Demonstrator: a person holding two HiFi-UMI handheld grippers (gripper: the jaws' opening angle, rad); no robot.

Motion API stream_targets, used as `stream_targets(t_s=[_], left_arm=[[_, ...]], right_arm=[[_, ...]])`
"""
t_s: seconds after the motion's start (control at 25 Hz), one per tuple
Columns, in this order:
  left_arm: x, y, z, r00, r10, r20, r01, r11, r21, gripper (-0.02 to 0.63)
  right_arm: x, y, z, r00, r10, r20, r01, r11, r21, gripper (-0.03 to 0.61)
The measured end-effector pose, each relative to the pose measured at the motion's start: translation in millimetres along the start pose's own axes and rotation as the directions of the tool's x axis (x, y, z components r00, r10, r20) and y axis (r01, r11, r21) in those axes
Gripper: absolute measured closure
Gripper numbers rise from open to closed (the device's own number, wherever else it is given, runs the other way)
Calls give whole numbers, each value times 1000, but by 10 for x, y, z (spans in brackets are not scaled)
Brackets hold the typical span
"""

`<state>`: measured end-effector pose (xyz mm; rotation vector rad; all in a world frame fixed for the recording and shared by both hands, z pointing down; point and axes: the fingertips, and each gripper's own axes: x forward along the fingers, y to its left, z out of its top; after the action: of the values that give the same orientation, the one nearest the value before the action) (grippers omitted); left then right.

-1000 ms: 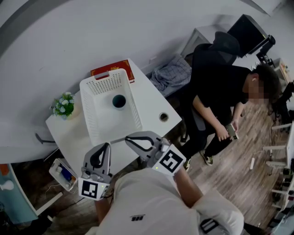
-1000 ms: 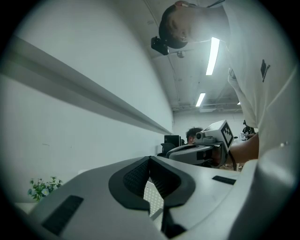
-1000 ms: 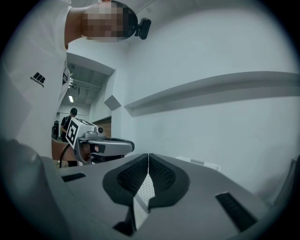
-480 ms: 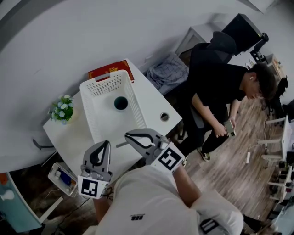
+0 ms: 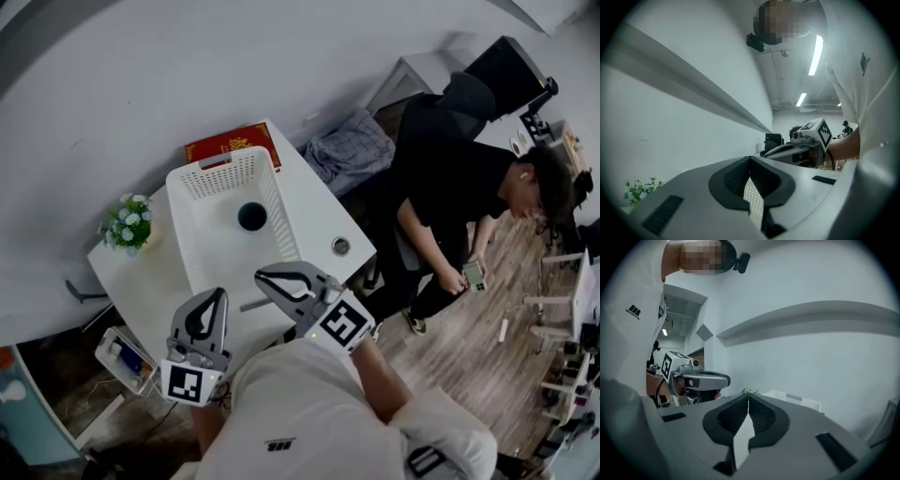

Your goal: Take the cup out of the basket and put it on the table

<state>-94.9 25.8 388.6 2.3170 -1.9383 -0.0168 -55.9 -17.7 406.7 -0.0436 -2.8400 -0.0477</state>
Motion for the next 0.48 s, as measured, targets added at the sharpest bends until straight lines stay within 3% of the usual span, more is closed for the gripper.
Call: stream_targets(t_s=[0.48], left_arm=[[233,159,-156,1000,-9,-24,9,1000,-27,604]], right_arm=[[358,-351,-327,985,-60,-160,63,998,18,565]])
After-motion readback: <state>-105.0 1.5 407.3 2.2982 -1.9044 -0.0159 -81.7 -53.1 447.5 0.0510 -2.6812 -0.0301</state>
